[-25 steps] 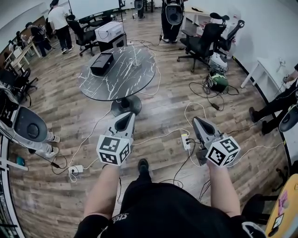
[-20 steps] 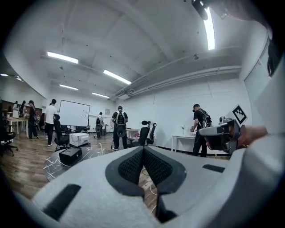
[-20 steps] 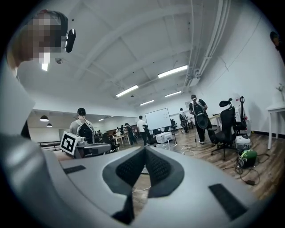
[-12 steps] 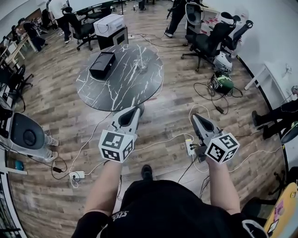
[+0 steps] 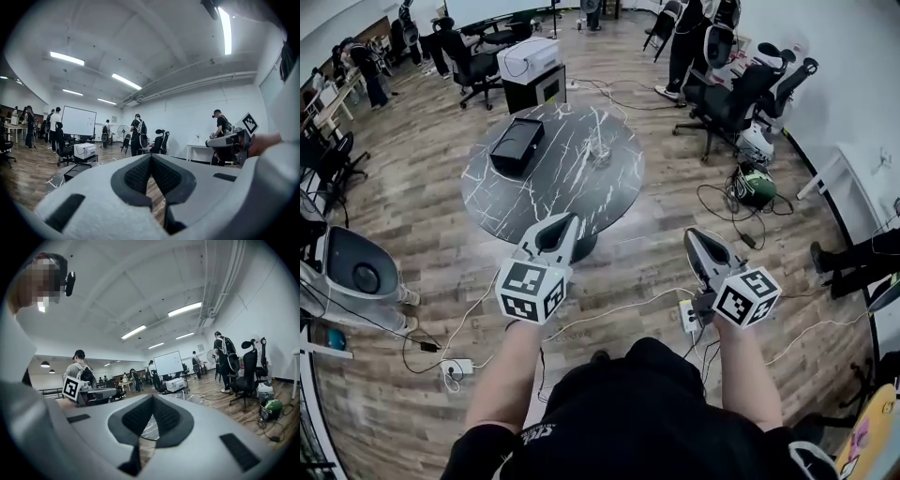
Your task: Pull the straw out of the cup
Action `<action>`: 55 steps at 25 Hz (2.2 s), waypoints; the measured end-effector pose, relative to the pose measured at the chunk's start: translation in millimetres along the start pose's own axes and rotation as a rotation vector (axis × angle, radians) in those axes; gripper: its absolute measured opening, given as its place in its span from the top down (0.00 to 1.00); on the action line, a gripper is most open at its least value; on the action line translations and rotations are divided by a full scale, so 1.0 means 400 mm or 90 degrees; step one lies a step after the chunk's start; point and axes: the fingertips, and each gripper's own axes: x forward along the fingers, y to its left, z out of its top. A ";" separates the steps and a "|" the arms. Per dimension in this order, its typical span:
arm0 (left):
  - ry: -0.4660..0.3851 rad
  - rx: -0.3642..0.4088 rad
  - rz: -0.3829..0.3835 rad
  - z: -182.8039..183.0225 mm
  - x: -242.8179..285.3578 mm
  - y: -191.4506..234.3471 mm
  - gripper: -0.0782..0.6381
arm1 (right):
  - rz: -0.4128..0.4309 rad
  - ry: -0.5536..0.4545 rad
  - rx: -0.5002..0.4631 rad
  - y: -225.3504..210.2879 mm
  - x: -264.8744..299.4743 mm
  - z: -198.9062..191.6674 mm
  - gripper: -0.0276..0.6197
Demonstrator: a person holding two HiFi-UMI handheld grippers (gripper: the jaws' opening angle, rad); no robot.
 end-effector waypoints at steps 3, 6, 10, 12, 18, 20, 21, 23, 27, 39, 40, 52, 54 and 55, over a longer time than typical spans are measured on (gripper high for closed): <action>0.001 0.000 0.007 0.001 0.016 0.032 0.88 | 0.001 0.000 -0.001 -0.024 0.036 0.008 0.94; 0.005 0.003 0.016 0.001 0.040 0.065 0.88 | 0.010 -0.003 -0.005 -0.044 0.080 0.020 0.94; 0.016 0.011 0.043 -0.009 0.087 0.116 0.88 | 0.029 0.001 -0.006 -0.087 0.156 0.025 0.94; 0.024 0.013 0.055 -0.020 0.120 0.143 0.88 | 0.039 0.001 -0.002 -0.117 0.199 0.026 0.93; 0.046 0.012 0.088 -0.044 0.260 0.220 0.88 | 0.059 -0.007 0.008 -0.260 0.332 0.044 0.91; 0.058 0.009 0.093 -0.047 0.323 0.239 0.88 | 0.064 -0.002 0.006 -0.318 0.374 0.055 0.89; 0.064 0.011 0.093 -0.044 0.359 0.247 0.88 | 0.066 -0.001 0.004 -0.349 0.398 0.064 0.88; 0.078 0.016 0.091 -0.036 0.433 0.264 0.88 | 0.070 -0.001 0.003 -0.414 0.448 0.082 0.87; 0.086 0.013 0.097 -0.017 0.565 0.303 0.88 | 0.083 0.006 0.016 -0.529 0.534 0.102 0.85; 0.100 -0.011 0.137 -0.034 0.771 0.427 0.88 | 0.140 0.057 0.015 -0.674 0.787 0.116 0.80; 0.099 -0.015 0.141 -0.038 0.775 0.445 0.88 | 0.147 0.062 0.011 -0.668 0.810 0.116 0.79; 0.088 -0.049 0.129 -0.082 0.778 0.620 0.88 | 0.162 0.093 -0.008 -0.577 1.015 0.103 0.69; 0.089 -0.054 0.121 -0.095 0.780 0.631 0.88 | 0.163 0.100 -0.013 -0.562 1.033 0.091 0.68; 0.091 -0.056 0.117 -0.103 0.783 0.635 0.88 | 0.162 0.103 -0.016 -0.559 1.043 0.084 0.68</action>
